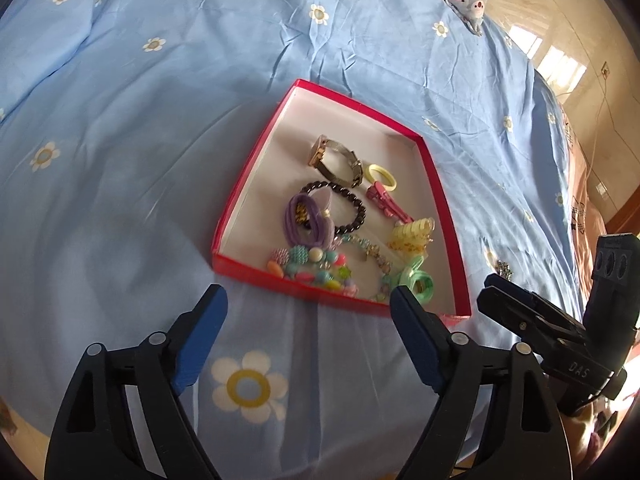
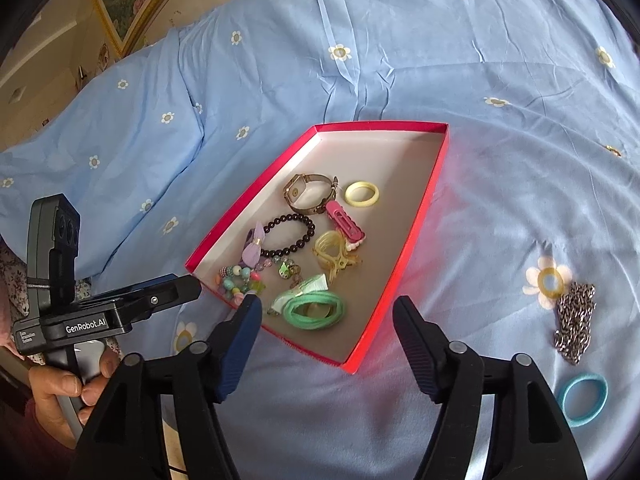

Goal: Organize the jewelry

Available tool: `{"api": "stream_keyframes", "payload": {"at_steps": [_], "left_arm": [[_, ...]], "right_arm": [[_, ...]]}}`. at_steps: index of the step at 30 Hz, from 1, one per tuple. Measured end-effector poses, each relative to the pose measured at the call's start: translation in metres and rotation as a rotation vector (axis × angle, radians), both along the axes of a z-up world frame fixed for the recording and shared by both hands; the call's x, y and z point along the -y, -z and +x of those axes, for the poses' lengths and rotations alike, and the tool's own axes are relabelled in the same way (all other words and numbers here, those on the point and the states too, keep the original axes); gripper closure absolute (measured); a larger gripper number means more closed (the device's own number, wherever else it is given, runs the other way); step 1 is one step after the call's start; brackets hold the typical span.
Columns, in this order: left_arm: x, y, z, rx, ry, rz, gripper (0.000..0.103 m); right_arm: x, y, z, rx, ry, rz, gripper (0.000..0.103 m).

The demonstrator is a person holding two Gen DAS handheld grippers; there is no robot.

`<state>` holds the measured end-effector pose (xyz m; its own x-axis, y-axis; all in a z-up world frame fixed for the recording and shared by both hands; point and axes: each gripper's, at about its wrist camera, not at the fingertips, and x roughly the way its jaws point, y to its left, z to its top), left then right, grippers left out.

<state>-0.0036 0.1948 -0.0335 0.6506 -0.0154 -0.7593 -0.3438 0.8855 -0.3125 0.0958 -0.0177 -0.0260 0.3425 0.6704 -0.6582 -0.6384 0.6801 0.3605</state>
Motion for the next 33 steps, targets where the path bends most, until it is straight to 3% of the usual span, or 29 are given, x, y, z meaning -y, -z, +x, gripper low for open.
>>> {"api": "stream_keyframes", "payload": {"at_steps": [7, 14, 20, 27, 33], "left_arm": [[0.001, 0.007, -0.016, -0.003, -0.04, -0.004, 0.015], [0.011, 0.018, -0.027, -0.002, -0.071, -0.003, 0.012], [0.031, 0.018, -0.036, 0.016, -0.088, 0.154, 0.009], [0.045, -0.016, -0.049, 0.094, -0.121, 0.415, 0.0], [0.042, -0.046, -0.045, 0.129, -0.119, 0.461, 0.0]], "right_arm": [[0.009, 0.009, -0.009, -0.018, 0.014, 0.027, 0.021], [0.02, 0.009, -0.025, 0.019, 0.022, 0.089, 0.012], [0.025, 0.012, -0.033, 0.052, 0.033, 0.071, 0.011], [0.024, -0.011, -0.04, 0.177, 0.035, 0.028, 0.004], [0.018, -0.047, -0.041, 0.274, 0.002, 0.011, 0.0]]}}
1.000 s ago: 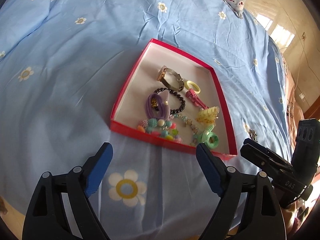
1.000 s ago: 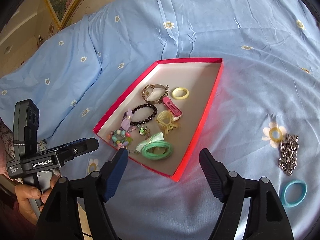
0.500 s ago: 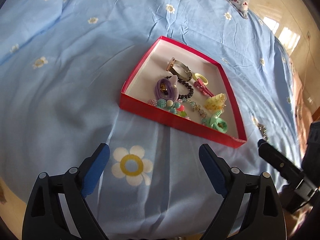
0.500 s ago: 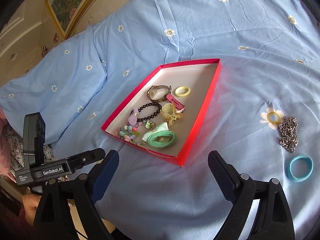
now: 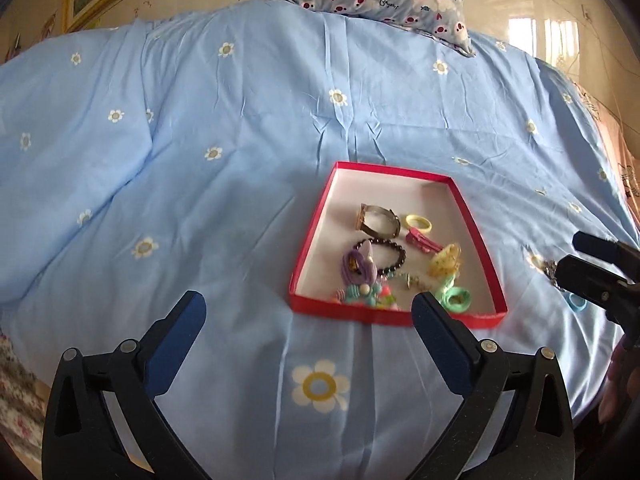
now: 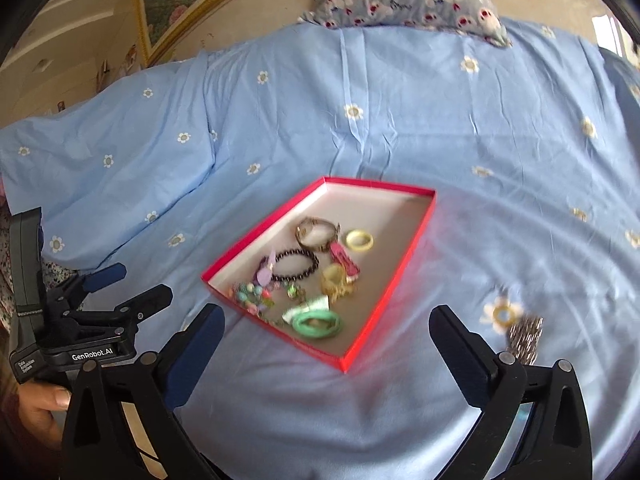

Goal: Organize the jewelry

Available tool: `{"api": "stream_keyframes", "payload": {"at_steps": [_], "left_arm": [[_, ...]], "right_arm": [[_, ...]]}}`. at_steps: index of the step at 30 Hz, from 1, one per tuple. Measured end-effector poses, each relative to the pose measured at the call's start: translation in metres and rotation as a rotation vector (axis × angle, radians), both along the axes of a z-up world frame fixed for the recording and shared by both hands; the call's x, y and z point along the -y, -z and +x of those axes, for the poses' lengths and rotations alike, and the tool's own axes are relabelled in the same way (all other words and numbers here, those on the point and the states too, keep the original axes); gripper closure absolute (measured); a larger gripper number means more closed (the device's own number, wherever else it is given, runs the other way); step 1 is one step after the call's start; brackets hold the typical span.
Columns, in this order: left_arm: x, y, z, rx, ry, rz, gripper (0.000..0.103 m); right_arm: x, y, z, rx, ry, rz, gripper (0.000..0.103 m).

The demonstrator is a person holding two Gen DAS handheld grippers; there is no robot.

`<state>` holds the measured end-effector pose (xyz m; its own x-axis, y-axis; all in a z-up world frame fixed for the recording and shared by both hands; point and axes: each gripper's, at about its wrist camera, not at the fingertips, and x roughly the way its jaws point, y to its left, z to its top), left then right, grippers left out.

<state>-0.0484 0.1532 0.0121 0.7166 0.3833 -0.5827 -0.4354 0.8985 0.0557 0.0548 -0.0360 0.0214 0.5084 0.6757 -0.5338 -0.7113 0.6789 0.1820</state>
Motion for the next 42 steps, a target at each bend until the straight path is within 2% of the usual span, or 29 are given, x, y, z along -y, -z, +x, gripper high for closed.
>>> {"api": "stream_keyframes", "payload": {"at_steps": [5, 12, 24, 42], "left_arm": [[0.002, 0.003, 0.002, -0.015, -0.012, 0.005, 0.0], [0.014, 0.016, 0.0, -0.073, -0.017, 0.011, 0.0], [0.015, 0.025, -0.003, -0.13, -0.033, 0.002, 0.0], [0.017, 0.021, -0.004, -0.127, -0.037, 0.016, 0.0]], "right_arm": [[-0.004, -0.004, -0.004, 0.054, 0.004, -0.017, 0.0], [0.0, 0.019, -0.01, -0.01, 0.007, -0.014, 0.0], [0.003, 0.028, -0.012, -0.044, 0.035, -0.039, 0.0], [0.0, 0.029, -0.015, -0.049, 0.021, -0.036, 0.0]]}}
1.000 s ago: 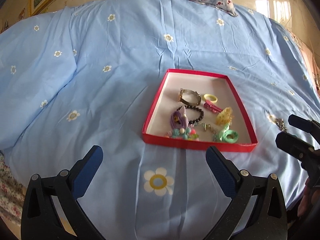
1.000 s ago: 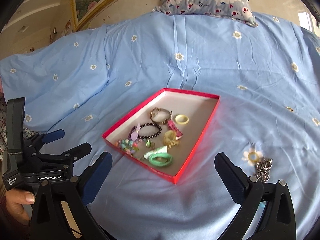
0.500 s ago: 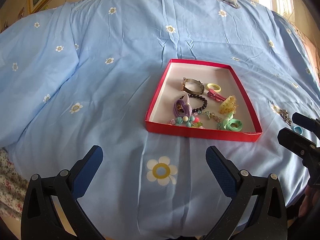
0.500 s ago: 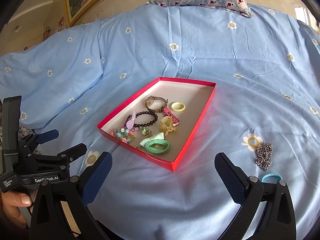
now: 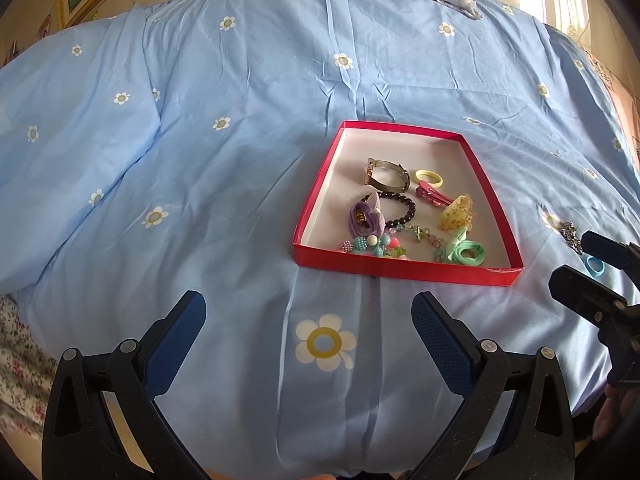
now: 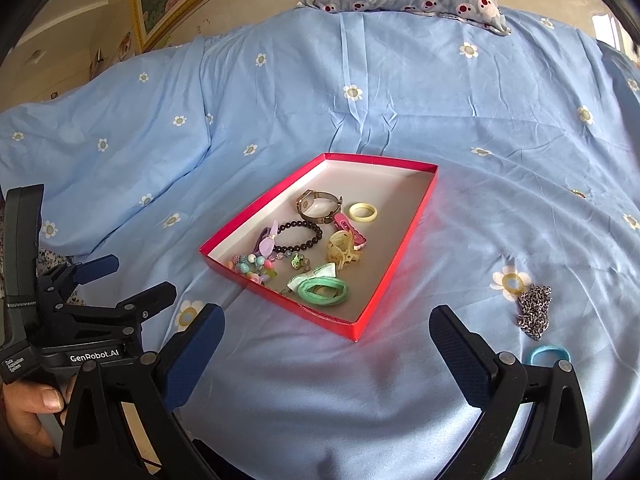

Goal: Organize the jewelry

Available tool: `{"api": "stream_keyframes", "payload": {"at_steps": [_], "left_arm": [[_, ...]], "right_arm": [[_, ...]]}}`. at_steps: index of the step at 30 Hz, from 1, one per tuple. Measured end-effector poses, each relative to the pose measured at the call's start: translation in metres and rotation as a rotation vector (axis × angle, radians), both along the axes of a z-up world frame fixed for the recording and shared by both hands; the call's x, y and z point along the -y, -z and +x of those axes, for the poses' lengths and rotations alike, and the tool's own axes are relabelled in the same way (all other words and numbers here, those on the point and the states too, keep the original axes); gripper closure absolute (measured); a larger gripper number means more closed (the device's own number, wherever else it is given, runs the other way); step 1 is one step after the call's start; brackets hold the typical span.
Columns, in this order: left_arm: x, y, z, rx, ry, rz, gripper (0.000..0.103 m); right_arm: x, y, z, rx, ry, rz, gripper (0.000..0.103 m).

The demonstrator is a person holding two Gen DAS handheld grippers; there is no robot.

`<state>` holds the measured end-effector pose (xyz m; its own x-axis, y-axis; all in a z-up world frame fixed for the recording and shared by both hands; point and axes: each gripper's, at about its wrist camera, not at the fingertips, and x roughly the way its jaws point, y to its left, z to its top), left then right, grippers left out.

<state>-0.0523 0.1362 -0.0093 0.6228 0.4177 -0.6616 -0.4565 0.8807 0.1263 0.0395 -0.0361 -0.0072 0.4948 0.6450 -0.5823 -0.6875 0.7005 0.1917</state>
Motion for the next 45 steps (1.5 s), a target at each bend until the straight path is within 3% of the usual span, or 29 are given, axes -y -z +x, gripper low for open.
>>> {"api": "stream_keyframes", "payload": {"at_steps": [45], "left_arm": [[0.011, -0.002, 0.006, 0.001, 0.046, 0.009, 0.0]], "right_arm": [[0.005, -0.003, 0.0, 0.002, 0.002, 0.011, 0.0]]}}
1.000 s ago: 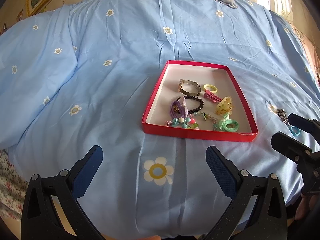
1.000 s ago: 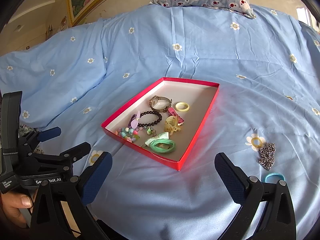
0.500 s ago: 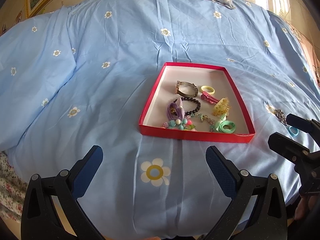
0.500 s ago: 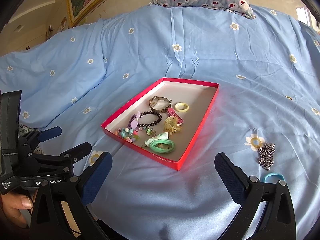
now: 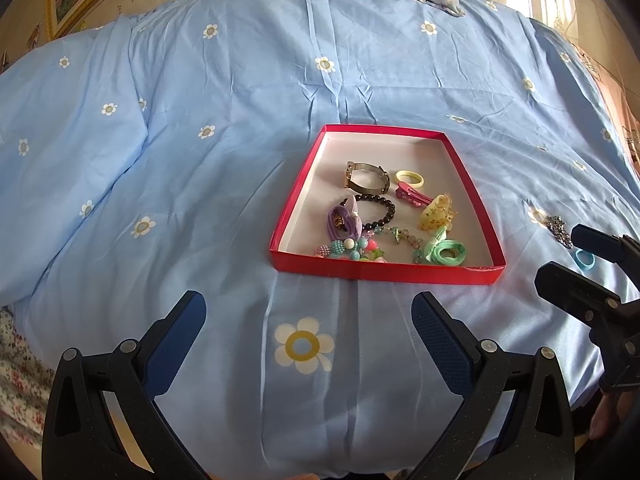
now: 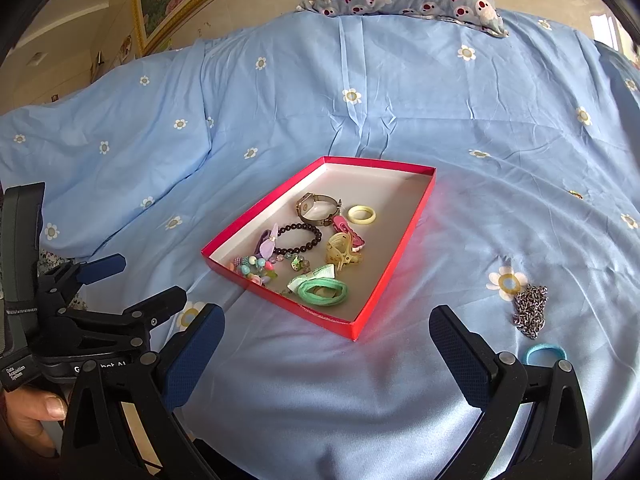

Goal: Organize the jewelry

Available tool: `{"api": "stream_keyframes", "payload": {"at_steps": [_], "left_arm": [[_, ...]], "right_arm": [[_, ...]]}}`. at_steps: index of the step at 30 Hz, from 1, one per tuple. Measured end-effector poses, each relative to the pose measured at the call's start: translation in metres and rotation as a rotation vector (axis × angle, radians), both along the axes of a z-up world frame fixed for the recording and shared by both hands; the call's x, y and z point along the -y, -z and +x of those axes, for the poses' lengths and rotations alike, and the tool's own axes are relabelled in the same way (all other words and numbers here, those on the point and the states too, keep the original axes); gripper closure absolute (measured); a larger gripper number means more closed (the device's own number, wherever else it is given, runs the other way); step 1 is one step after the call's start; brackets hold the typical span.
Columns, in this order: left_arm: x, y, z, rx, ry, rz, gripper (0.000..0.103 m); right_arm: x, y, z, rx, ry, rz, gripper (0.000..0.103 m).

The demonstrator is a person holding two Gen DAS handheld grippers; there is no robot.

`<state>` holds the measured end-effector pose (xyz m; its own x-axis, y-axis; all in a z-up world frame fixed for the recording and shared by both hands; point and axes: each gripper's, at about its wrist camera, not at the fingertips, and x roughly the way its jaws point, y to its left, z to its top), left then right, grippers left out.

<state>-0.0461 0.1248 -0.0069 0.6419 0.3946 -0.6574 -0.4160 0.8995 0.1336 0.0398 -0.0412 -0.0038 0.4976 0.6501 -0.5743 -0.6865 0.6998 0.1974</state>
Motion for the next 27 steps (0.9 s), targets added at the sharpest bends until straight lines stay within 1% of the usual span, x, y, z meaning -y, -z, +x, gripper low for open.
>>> {"api": "stream_keyframes", "payload": {"at_steps": [15, 21, 27], "left_arm": [[0.0016, 0.0008, 0.0008, -0.001, 0.004, 0.002, 0.0], [0.0004, 0.0017, 0.001, 0.002, 0.009, -0.017, 0.0], [0.0017, 0.0008, 0.0006, 0.01, 0.014, -0.01, 0.0]], "right_arm": [[0.0009, -0.001, 0.0, 0.002, 0.001, 0.004, 0.0], [0.0009, -0.0004, -0.0004, 0.001, 0.001, 0.004, 0.0], [-0.0005, -0.0028, -0.0016, 0.001, -0.003, 0.003, 0.0]]}}
